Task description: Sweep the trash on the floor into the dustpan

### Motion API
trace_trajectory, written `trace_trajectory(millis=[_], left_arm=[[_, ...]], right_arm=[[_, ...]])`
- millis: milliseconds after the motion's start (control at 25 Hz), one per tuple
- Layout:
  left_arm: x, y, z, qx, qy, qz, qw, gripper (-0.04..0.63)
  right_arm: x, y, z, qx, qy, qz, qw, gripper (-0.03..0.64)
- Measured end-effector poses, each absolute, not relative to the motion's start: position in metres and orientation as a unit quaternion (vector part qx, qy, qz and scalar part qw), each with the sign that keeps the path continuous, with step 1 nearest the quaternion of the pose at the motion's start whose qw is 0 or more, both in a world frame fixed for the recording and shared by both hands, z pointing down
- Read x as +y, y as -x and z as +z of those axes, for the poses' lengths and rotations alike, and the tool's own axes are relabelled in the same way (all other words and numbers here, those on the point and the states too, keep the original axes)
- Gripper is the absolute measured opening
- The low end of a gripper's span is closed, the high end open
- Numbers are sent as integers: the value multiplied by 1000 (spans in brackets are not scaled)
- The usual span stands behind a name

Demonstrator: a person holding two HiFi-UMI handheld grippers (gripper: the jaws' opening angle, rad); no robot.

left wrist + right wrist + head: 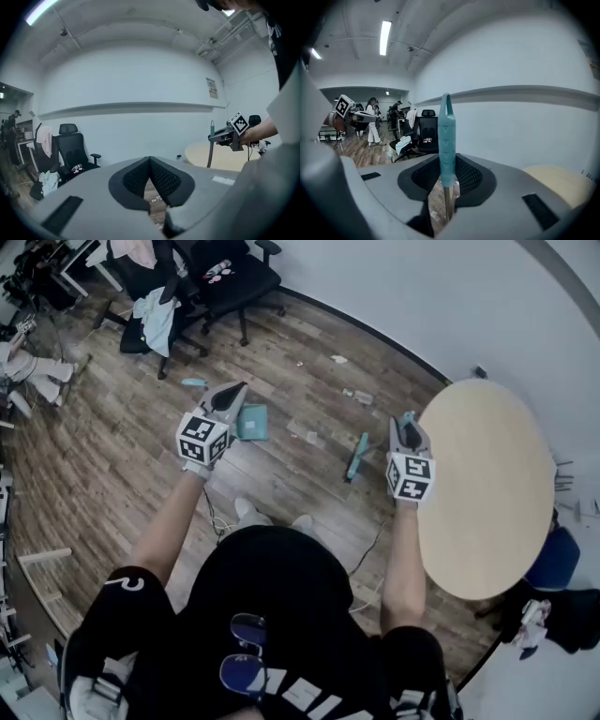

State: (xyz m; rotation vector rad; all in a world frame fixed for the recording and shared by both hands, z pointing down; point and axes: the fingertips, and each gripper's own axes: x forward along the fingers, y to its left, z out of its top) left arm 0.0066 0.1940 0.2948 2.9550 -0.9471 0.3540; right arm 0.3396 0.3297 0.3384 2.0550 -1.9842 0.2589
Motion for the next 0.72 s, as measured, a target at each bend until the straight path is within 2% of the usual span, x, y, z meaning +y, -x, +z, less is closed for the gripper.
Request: trace_trajectory(millis=[440,720], left_arm=[[205,-4,300,-302,-945,126,20,-3],[205,-9,323,-292,-946,136,33,-3]], right_arm=[[337,-343,349,-682,-715,105,118,87],[336,-345,382,-672,-718,124,131,87]])
